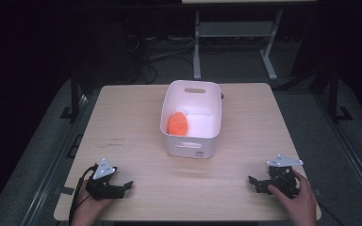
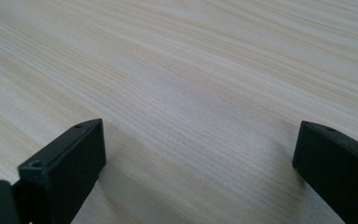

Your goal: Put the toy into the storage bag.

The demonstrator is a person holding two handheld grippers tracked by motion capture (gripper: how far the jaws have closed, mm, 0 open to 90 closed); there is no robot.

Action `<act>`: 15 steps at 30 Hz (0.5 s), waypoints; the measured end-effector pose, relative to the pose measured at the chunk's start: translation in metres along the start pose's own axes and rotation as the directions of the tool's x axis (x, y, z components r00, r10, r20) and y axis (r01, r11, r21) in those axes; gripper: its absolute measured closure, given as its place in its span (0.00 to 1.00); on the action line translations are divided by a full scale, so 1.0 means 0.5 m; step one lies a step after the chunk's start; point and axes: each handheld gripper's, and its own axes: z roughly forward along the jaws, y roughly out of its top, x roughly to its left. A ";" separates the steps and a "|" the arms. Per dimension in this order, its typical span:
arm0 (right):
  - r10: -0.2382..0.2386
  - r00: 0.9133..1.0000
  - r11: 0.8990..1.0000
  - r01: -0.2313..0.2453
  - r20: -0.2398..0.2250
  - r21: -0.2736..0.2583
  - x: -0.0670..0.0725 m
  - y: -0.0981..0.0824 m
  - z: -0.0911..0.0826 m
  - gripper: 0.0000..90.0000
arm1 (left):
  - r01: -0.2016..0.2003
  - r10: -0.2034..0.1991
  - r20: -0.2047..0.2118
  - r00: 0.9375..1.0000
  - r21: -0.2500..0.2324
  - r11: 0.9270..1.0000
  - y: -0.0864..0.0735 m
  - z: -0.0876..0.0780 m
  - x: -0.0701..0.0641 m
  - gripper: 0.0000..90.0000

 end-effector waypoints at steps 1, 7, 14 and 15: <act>0.000 1.000 1.000 0.000 0.000 0.000 0.000 0.000 0.000 0.02 | 0.000 0.000 0.000 1.000 0.000 1.000 0.000 0.000 0.000 0.16; 0.000 1.000 1.000 0.000 0.000 0.001 0.000 0.000 0.000 0.02 | 0.005 -0.005 0.000 1.000 0.003 1.000 -0.001 -0.001 0.001 0.15; 0.000 1.000 1.000 0.000 0.000 0.001 0.000 0.000 0.000 0.02 | 0.006 -0.006 0.000 1.000 0.004 1.000 -0.001 -0.001 0.001 0.15; 0.000 1.000 1.000 0.000 -0.001 0.001 0.000 0.000 0.000 0.02 | 0.006 -0.006 0.000 1.000 0.004 1.000 -0.001 -0.001 0.001 0.15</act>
